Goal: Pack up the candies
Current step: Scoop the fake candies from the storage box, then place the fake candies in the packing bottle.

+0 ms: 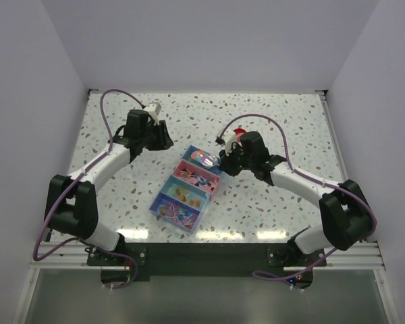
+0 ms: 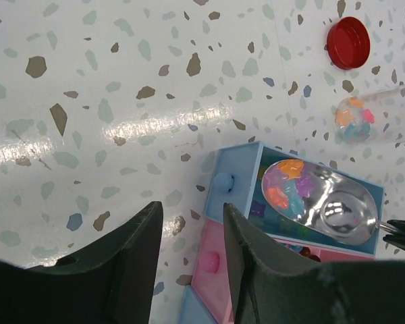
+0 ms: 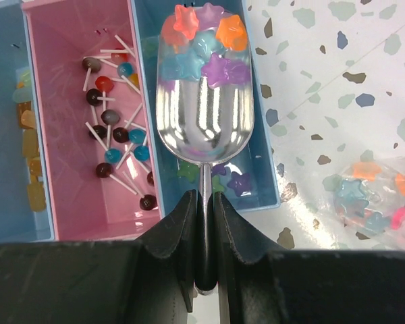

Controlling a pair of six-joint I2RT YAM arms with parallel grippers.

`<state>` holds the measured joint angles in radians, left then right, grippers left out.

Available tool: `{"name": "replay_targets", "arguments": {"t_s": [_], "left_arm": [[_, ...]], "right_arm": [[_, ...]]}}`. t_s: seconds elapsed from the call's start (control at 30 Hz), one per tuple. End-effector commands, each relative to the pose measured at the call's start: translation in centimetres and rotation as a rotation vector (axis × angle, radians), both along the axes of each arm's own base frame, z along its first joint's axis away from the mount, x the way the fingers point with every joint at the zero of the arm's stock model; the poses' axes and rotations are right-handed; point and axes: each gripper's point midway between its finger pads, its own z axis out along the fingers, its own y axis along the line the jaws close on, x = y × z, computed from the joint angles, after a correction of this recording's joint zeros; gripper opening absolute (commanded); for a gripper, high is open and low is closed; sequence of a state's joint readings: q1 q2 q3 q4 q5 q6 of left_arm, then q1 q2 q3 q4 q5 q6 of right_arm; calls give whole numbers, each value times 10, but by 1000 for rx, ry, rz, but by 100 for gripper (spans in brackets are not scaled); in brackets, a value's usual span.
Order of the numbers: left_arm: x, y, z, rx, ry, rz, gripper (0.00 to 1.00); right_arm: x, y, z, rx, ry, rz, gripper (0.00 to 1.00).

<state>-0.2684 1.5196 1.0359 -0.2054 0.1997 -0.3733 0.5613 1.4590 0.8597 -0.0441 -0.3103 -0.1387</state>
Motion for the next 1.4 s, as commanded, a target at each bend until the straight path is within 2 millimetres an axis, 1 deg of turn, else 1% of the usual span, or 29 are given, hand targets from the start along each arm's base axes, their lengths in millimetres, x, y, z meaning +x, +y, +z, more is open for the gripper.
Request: {"name": "replay_targets", "arguments": {"t_s": [0.0,0.1,0.3,0.33,0.37,0.43,0.47,0.5,0.53,0.57,0.6,0.63,0.67,0.73,0.77,0.8,0.83,0.87,0.9,0.93,0.97,1.0,1.03,1.07,1.1,1.17,1.2,1.23,1.37], "left_arm": [[12,8,25,15,-99,17,46],[11,12,23,28,-106,30,47],[9,20,25,62,-137,49,52],[8,22,28,66,-148,54,53],[7,25,26,79,-154,61,55],[6,29,30,94,-176,75,57],[4,32,27,107,-180,77,59],[3,34,27,114,-188,83,61],[2,38,32,126,-209,96,63],[0,41,28,134,-212,103,69],[-1,43,29,138,-221,110,72],[-3,45,36,140,-245,115,76],[-5,50,33,152,-254,134,83],[-10,57,35,163,-280,157,90],[-11,59,39,165,-299,169,96],[-14,62,47,165,-326,183,100],[-18,68,42,186,-322,195,100],[-21,71,42,196,-330,205,100],[-20,74,57,190,-387,219,100],[-24,79,54,210,-393,232,100],[-26,82,56,218,-405,239,100],[-30,85,64,219,-432,248,100],[-34,89,61,239,-441,250,100],[-36,91,63,247,-455,252,100],[-39,93,69,249,-480,256,100],[-42,97,67,281,-502,254,100],[-43,99,71,283,-517,257,100],[-44,101,71,297,-527,260,100],[-46,105,76,316,-567,271,100]], "right_arm": [[10,10,41,108,-130,19,0],[10,11,48,120,-145,21,0],[10,10,72,138,-189,21,0],[9,8,73,133,-188,18,0],[10,7,83,139,-209,16,0],[9,4,89,127,-215,5,0],[9,2,97,123,-229,2,0],[8,-2,97,108,-221,-9,0],[8,-4,100,102,-225,-16,0],[9,-5,106,99,-239,-17,0],[6,-8,108,87,-231,-22,0],[7,-12,108,74,-231,-36,0],[7,-14,115,70,-241,-44,0],[5,-22,118,48,-241,-74,0],[6,-25,123,40,-248,-84,0],[2,-30,122,24,-237,-93,0],[4,-35,127,7,-249,-120,0],[4,-39,129,-6,-247,-135,0],[1,-46,127,-30,-236,-148,0],[4,-52,130,-52,-245,-178,0],[4,-57,130,-68,-243,-193,0],[2,-64,127,-95,-226,-208,0],[3,-68,130,-110,-227,-220,0],[4,-76,129,-132,-223,-244,0],[3,-82,126,-160,-209,-259,0],[4,-93,127,-184,-202,-293,0],[2,-99,123,-208,-184,-303,0],[3,-103,125,-220,-187,-312,0],[2,-122,121,-290,-169,-357,0]]}}
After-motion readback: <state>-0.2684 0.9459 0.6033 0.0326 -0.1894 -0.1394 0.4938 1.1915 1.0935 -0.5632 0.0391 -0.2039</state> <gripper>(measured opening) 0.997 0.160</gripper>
